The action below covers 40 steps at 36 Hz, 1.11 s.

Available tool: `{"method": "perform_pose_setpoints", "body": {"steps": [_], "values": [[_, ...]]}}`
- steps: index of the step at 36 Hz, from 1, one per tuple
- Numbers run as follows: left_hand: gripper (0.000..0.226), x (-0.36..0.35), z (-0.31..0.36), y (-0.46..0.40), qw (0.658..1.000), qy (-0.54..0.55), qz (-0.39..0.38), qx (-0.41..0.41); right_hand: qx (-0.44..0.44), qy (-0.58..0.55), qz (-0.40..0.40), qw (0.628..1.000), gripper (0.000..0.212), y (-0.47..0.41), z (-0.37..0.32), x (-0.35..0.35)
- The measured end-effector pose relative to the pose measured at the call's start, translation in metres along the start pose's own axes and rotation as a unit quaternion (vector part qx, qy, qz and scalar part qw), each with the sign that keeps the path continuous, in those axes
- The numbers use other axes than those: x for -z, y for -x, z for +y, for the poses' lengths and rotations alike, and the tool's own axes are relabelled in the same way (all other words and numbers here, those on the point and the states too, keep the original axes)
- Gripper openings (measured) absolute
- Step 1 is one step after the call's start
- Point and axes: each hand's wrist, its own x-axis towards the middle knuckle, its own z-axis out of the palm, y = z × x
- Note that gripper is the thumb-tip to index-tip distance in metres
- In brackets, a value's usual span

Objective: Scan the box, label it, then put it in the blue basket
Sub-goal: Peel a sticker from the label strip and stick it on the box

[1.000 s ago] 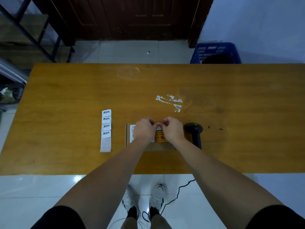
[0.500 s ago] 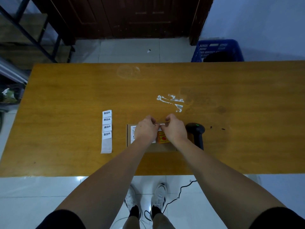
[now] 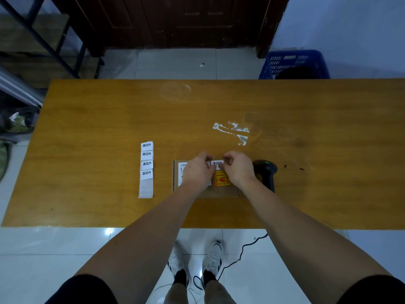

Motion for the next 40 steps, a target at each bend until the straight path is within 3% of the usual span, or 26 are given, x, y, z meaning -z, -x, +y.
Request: {"method": "perform_pose_setpoints", "body": {"steps": [4,9,17,21,24,30,34,40], "values": [[0.035,-0.001,-0.004,0.003,1.000,0.012,0.001,-0.015,0.008,0.007,-0.017,1.000,0.044,0.002,0.002,0.003],[0.033,-0.001,-0.005,0.005,1.000,0.000,0.006,-0.030,0.004,0.004,0.006,1.000,0.033,0.004,0.001,-0.001],[0.037,0.011,-0.009,0.009,0.998,0.053,-0.003,-0.044,-0.001,-0.034,0.061,0.998,0.043,0.015,0.000,-0.003],[0.031,0.036,-0.028,0.015,0.996,-0.028,0.069,-0.050,-0.011,-0.069,0.086,0.994,0.049,0.027,0.013,0.005],[0.046,0.054,-0.049,0.027,0.992,-0.056,0.114,0.002,-0.029,-0.062,0.062,0.996,0.057,0.036,0.023,0.009],[0.082,0.057,-0.090,0.044,0.991,-0.044,0.017,0.126,-0.067,-0.051,-0.012,0.996,0.063,0.053,0.030,0.000],[0.077,0.044,-0.101,0.049,0.991,-0.011,-0.031,0.126,-0.082,-0.044,-0.032,0.995,0.060,0.061,0.031,-0.014],[0.068,0.030,-0.104,0.049,0.992,0.025,-0.020,0.119,-0.111,-0.054,-0.023,0.992,0.060,0.063,0.033,-0.024]]}}
